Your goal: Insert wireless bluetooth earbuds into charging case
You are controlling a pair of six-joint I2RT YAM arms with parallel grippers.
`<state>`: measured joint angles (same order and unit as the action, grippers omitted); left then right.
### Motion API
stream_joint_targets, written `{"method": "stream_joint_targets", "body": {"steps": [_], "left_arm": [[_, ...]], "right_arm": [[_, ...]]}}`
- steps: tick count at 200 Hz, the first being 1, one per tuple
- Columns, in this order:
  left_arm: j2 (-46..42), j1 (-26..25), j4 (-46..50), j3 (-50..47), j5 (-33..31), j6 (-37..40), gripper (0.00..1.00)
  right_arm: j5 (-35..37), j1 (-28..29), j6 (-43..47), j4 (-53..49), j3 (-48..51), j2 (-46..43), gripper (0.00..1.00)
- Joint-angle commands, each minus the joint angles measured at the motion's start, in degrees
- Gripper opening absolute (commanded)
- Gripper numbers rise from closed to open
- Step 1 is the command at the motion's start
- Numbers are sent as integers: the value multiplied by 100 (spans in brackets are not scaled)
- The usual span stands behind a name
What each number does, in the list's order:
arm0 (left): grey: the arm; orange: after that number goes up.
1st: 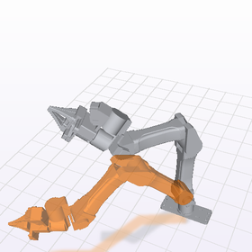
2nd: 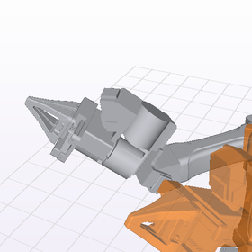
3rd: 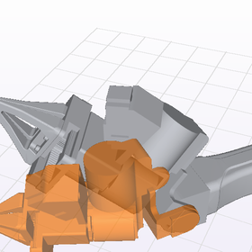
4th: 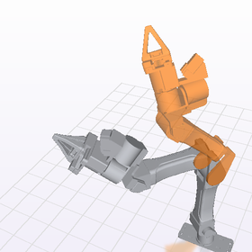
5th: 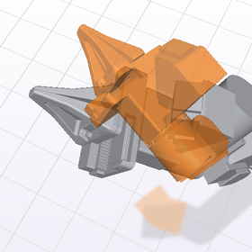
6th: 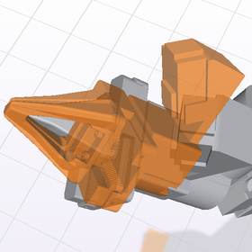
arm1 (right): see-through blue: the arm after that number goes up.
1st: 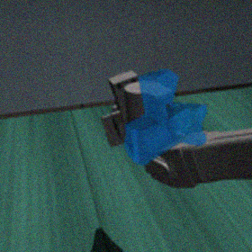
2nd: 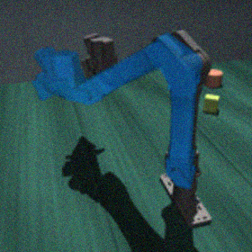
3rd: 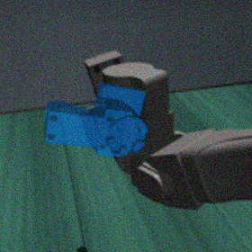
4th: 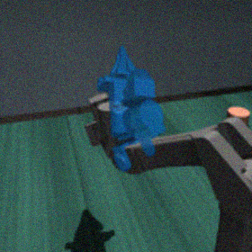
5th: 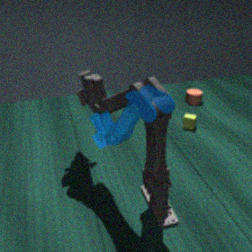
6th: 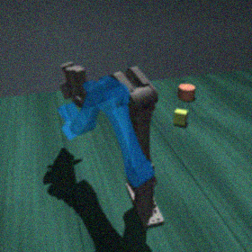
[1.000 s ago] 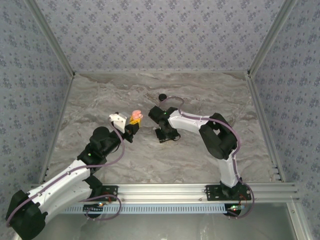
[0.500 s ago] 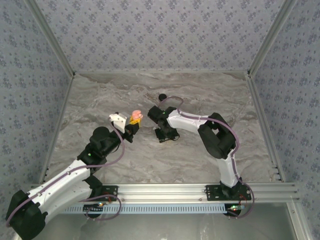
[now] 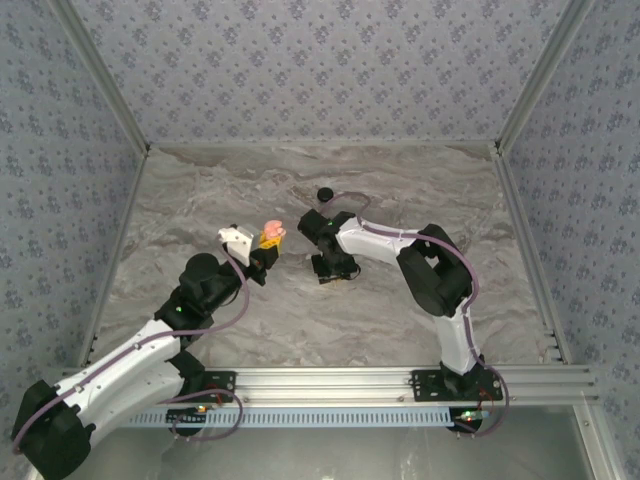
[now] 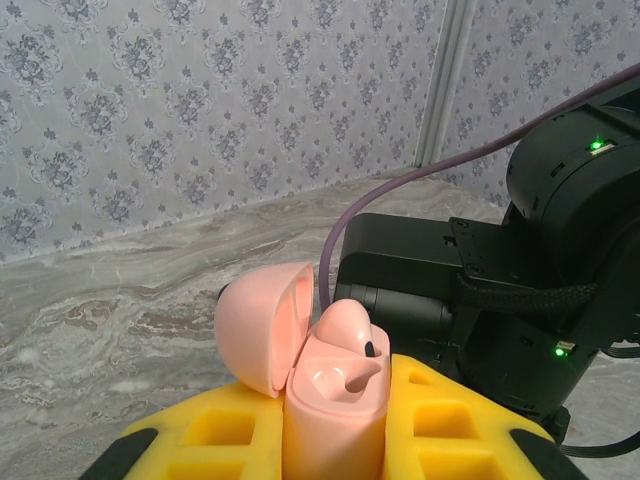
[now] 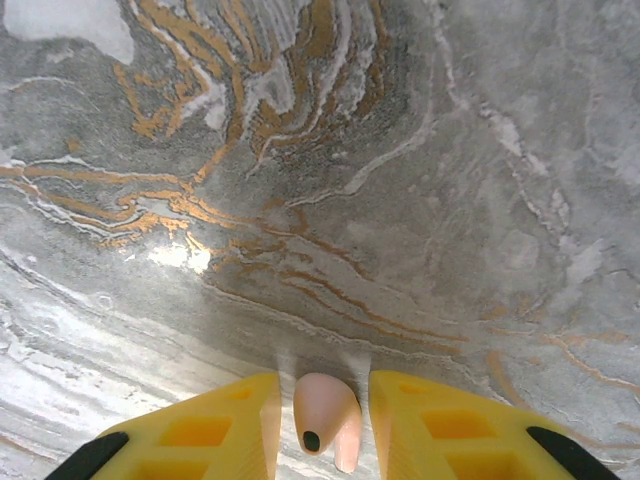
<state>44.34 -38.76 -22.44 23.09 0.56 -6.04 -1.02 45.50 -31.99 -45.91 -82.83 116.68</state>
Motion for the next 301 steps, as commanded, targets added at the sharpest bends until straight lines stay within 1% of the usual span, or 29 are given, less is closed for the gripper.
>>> {"method": "stream_joint_targets", "body": {"steps": [1, 28, 86, 116, 148, 181, 227, 265, 301], "left_arm": [[-64, -21, -112, -20, -42, -40, 6], [-70, -25, -105, -25, -39, -46, 6], [-72, -22, -112, -41, -42, -53, 6], [-74, -23, -132, -76, -38, -70, 6], [-57, -26, -169, -156, -29, -124, 6], [23, -26, -286, -248, -13, -226, 6], [408, -26, -701, -342, 132, -463, 6], [748, -30, -1061, -341, 212, -602, 6], [1124, -34, -1574, -349, 282, -804, 6]], "right_arm": [[-161, -66, -131, 319, 36, 287, 31], [-185, -100, -199, 354, 74, 289, 28], [-163, -102, -223, 359, 55, 412, 28], [9, -67, -89, 363, 51, 419, 21], [321, -49, 202, 481, 161, 201, 19], [428, -119, 607, 875, 497, -216, 17], [642, -180, 986, 1526, 980, -1052, 15], [518, -234, 1137, 1873, 1196, -1682, 15], [241, -260, 1202, 2068, 1235, -2306, 16]]}}
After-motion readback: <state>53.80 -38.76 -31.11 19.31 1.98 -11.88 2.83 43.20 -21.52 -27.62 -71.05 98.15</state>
